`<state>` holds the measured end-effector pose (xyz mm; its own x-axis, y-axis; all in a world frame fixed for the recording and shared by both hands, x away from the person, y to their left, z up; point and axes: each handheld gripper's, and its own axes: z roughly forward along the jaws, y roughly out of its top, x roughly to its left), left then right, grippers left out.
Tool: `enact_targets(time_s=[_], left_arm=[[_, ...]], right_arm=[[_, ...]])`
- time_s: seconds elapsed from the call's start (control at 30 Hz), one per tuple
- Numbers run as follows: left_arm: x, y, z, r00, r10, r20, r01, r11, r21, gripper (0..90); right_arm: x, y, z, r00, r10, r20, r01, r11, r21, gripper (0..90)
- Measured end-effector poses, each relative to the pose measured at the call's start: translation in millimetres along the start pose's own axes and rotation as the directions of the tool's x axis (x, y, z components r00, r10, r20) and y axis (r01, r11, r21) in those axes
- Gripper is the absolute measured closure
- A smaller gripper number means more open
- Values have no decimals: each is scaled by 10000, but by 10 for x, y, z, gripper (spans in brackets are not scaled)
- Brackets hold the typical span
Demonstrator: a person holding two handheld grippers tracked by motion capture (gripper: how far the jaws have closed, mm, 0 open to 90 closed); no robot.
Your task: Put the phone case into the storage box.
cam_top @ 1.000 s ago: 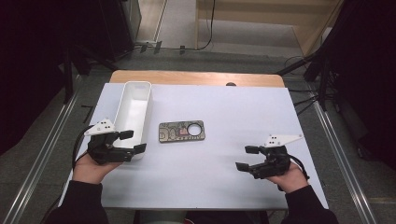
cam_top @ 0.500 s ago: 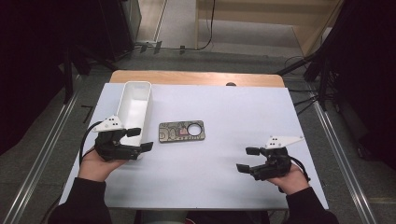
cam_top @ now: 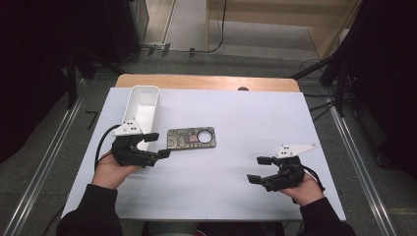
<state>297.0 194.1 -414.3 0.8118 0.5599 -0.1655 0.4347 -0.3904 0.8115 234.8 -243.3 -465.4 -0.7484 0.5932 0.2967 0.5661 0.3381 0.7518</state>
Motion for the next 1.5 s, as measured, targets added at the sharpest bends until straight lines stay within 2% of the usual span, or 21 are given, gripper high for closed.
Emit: enact_targets(time_s=[0.17, 0.27, 0.43, 0.47, 0.63, 0.77, 1.17, 1.37, 1.43, 1.5], left_arm=[[-26, 21, 79, 9999, 161, 62, -161, 9998, 101, 234], [-24, 27, 124, 9999, 107, 47, -107, 9999, 51, 204], [-6, 42, 169, 9999, 117, 100, -118, 9999, 30, 204], [-2, 54, 188, 9997, 78, 241, -76, 9999, -90, 204], [30, 91, 231, 9997, 204, 163, -201, 9996, -180, 204], [62, 116, 276, 9994, 112, 318, -104, 9996, -265, 204], [83, 209, 367, 9996, 150, 259, -140, 9992, -382, 204], [74, 265, 450, 9988, 349, 330, -338, 9989, -337, 205], [74, 271, 507, 9986, 480, 227, -473, 9984, -296, 205], [74, 274, 525, 9986, 457, 275, -449, 9986, -282, 205]], right_arm=[[0, -4, 11, 10000, 14, -88, -15, 10000, -59, 178], [1, -7, 7, 9999, 19, -122, -20, 10000, -70, 178], [10, -18, 8, 9999, 41, -147, -42, 10000, -77, 178], [13, -25, 9, 9999, 36, -162, -37, 10000, -61, 178], [15, -30, 4, 9998, 12, -191, -13, 10000, -59, 178], [12, -32, -8, 9998, 45, -197, -47, 9999, -99, 178], [12, -36, -6, 9997, 50, -247, -52, 10000, -70, 178], [7, -36, -6, 9996, 64, -265, -66, 9999, -83, 178], [6, -36, -6, 9996, 82, -272, -84, 9999, -75, 178], [4, -37, -5, 9996, 62, -281, -65, 9999, -93, 178]])
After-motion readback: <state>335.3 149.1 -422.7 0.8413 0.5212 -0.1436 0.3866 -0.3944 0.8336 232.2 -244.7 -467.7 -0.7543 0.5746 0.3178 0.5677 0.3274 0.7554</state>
